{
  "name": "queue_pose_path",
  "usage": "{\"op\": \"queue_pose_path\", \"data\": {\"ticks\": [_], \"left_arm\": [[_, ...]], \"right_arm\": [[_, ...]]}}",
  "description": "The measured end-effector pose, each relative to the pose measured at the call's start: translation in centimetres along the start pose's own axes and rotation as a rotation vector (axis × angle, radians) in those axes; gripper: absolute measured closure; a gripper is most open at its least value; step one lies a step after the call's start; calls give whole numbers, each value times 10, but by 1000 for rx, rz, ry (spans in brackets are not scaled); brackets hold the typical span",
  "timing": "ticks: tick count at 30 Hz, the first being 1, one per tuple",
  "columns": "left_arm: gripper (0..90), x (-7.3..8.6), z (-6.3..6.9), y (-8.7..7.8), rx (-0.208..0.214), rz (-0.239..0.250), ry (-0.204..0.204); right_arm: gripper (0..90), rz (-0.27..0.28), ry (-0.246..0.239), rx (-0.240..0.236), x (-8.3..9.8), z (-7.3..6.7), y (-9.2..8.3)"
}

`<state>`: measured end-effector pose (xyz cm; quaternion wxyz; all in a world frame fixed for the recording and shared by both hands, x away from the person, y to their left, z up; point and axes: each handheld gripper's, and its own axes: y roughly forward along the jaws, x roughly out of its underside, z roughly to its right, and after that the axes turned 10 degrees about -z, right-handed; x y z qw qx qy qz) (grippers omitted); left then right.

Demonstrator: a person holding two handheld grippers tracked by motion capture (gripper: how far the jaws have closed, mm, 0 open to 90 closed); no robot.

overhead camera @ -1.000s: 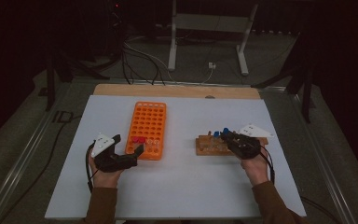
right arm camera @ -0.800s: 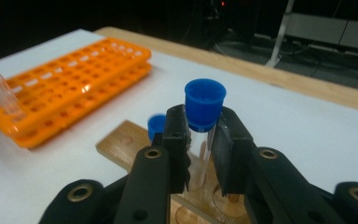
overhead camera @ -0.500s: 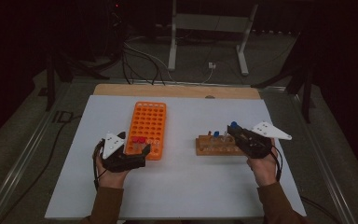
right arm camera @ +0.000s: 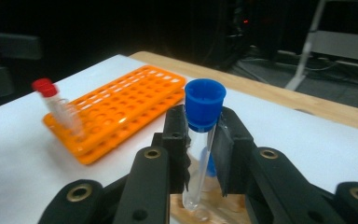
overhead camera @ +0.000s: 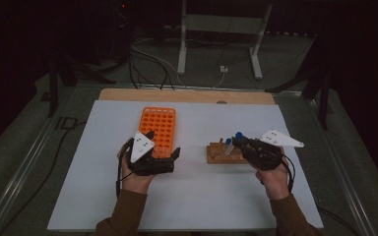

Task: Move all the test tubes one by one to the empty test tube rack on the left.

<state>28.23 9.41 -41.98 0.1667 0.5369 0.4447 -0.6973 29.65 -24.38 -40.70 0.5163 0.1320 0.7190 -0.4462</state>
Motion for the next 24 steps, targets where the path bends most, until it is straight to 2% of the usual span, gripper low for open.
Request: {"op": "queue_pose_path", "data": {"ticks": [8, 12, 14, 16, 19, 24], "left_arm": [[98, -8, 26, 26, 119, -39, 33], [105, -8, 42, 39, 180, -88, 64], [135, -7, 51, 46, 193, -109, 91], [172, -6, 56, 51, 203, -120, 98], [285, -5, 60, 58, 256, -125, 90], [485, -4, 67, 65, 268, -140, 132]], "right_arm": [[766, -36, -28, -64, 1, -17, 9], [765, -44, -31, -92, 2, -22, 13], [765, -50, -30, -108, 2, -24, 15], [766, -54, -32, -118, 2, -27, 16], [766, -55, -35, -132, 2, -30, 17], [766, -58, -26, -155, 2, -31, 18]]}}
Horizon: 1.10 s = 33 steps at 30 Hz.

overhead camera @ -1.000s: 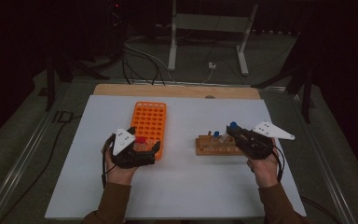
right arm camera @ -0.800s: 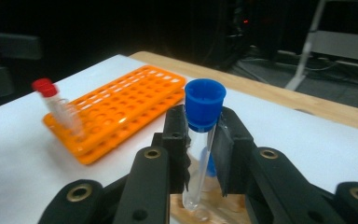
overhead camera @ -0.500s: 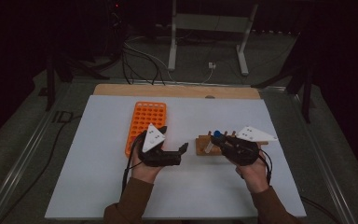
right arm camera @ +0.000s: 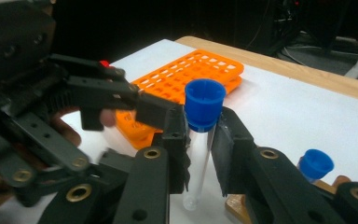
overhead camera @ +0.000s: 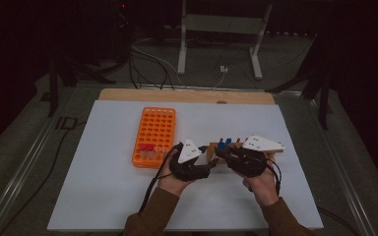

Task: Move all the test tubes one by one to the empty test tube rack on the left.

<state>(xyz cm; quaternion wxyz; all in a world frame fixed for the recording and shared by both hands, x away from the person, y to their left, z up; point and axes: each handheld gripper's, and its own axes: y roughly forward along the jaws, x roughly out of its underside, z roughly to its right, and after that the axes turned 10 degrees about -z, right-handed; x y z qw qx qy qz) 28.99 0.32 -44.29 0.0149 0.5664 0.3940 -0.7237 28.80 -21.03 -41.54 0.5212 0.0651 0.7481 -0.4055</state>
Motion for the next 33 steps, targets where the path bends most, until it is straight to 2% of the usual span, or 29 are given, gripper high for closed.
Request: {"op": "queue_pose_path", "data": {"ticks": [3, 9, 13, 17, 20, 24, 27, 29, 31, 33], "left_arm": [[589, 0, 1, 2, -1, 4, 3], [738, 0, 2, 3, 14, 4, 27], [773, 0, 3, 5, 15, 1, 37], [781, 0, 4, 5, -2, 2, 42], [782, 0, 2, 3, -24, -3, 27], [782, 1, -4, -5, -45, 10, 9], [782, 3, -8, -14, -61, 23, 0], [782, 6, -11, -20, -67, 31, -7], [782, 9, -14, -26, -71, 38, -17], [782, 12, -17, -32, -80, 42, -22]], "right_arm": [[766, -4, 9, -21, 1, 0, 2], [767, -9, 13, -27, 1, 0, 3], [767, -14, 19, -25, 1, 0, 4], [757, -13, 29, -30, 1, 2, 3], [620, 13, 44, -44, 0, 5, -2], [405, 62, 102, -38, 0, 14, -10], [276, 78, 137, 10, 0, 21, -16], [194, 67, 145, 50, 1, 26, -18], [167, 54, 141, 100, 3, 30, -18], [151, 46, 150, 123, 5, 35, -18]]}}
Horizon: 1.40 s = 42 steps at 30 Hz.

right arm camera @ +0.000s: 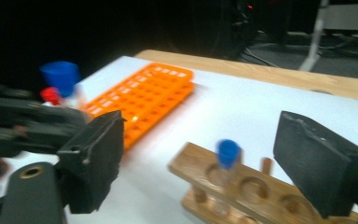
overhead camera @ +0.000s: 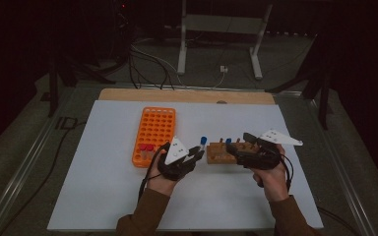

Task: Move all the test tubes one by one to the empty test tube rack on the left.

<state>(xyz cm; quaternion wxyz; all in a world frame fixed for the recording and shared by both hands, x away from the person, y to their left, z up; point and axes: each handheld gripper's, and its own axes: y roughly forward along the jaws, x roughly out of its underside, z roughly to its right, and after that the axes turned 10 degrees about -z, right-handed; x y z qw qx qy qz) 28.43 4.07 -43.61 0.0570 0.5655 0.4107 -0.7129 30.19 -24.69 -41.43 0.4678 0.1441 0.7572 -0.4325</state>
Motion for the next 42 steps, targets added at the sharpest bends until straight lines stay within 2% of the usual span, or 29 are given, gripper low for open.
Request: {"op": "queue_pose_path", "data": {"ticks": [5, 11, 16, 22, 27, 34, 35, 39, 42], "left_arm": [[782, 8, -11, -16, 8, -1, -11], [782, 23, -26, -35, 5, 1, -38], [781, 31, -36, -55, -10, 25, -53], [781, 40, -47, -75, -49, 38, -73], [780, 48, -57, -90, -105, 49, -97], [779, 60, -70, -104, -268, 59, -138], [779, 62, -72, -105, -292, 62, -148], [779, 65, -82, -102, -349, 71, -177], [778, 67, -90, -95, -370, 75, -201]], "right_arm": [[100, -15, 1, 43, 4, 9, 0], [6, -31, 24, 54, 5, 17, -2], [2, -11, 32, 65, 5, 20, -6], [1, -5, 40, 69, 5, 23, -9], [2, -5, 34, 69, 5, 22, -8], [1, 8, 46, 71, 5, 23, -10], [1, 10, 48, 67, 5, 24, -10], [1, 9, 47, 66, 5, 23, -9], [2, 7, 44, 66, 5, 23, -9]]}}
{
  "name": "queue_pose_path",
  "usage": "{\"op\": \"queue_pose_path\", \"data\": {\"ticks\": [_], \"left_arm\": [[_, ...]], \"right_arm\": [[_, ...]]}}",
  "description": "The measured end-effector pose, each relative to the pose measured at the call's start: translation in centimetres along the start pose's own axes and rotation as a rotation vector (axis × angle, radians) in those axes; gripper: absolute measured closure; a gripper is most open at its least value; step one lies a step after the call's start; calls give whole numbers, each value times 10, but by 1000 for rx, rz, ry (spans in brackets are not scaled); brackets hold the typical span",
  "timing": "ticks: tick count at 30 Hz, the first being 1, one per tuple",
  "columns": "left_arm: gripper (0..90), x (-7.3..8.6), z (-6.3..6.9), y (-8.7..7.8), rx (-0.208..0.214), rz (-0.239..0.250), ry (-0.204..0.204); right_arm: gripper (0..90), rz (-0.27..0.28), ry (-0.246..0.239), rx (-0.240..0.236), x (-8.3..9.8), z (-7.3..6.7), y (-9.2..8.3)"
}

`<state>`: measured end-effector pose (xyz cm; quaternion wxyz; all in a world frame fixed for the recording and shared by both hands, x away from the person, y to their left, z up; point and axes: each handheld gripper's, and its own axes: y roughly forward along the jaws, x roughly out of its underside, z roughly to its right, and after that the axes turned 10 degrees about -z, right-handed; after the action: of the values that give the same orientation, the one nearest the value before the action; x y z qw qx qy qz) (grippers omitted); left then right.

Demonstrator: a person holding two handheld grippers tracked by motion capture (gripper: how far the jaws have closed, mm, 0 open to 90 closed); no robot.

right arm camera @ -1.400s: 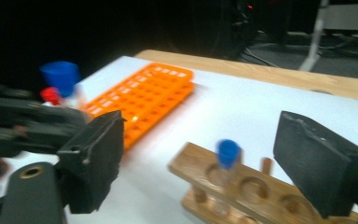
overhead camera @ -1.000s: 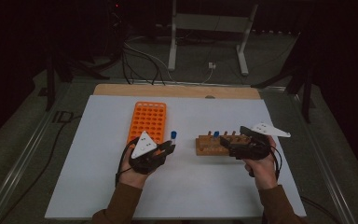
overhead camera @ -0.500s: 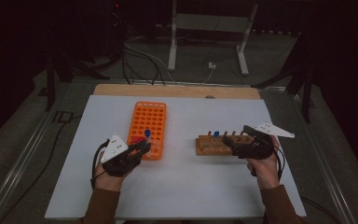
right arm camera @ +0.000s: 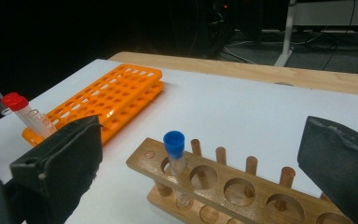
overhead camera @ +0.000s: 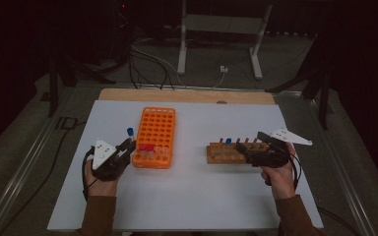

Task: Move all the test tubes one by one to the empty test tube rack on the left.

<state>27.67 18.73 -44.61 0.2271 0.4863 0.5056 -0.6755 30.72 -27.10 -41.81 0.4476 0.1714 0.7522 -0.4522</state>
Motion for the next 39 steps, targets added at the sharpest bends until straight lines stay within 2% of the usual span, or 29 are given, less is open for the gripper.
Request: {"op": "queue_pose_path", "data": {"ticks": [16, 21, 26, 29, 39], "left_arm": [[778, 9, -2, 43, -47, -57, -21], [778, 19, -6, 48, -46, -105, -25], [780, 24, -4, 53, -54, -178, 16], [781, 25, -5, 52, -49, -192, 7], [783, 32, -4, 54, -45, -247, 21]], "right_arm": [[2, 5, -2, 1, 1, 2, -3], [2, 6, 1, 2, 2, 3, -4], [2, 6, -1, -2, 2, 2, -4], [2, 2, -2, -2, 2, 2, -3], [2, -3, -3, -7, 3, 2, -2]]}}
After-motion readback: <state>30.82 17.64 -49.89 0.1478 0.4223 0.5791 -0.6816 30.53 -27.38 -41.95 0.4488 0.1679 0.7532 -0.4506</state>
